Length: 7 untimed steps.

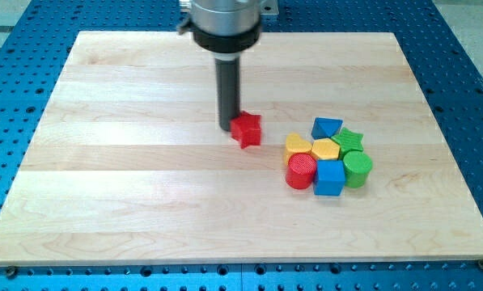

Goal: Put the heart and red star into the group of blocks

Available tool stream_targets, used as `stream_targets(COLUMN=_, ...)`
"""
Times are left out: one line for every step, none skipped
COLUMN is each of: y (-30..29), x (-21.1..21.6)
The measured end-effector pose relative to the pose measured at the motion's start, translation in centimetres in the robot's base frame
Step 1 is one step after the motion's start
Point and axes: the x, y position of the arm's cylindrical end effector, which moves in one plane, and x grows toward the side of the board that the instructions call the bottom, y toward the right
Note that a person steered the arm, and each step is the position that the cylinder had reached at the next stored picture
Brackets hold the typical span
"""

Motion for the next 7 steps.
stream_targets(y=-5.7, x=-0.7)
stream_targets(y=-8.9, x=-3.5)
stream_targets(y=-8.1, x=-4.8)
stream_targets(y=-6.0, x=-4.8)
stream_targets(y=-4.1, x=-3.0)
stream_targets(y=-3.7, x=-1.1)
stream_targets(y=-2.3, x=1.2)
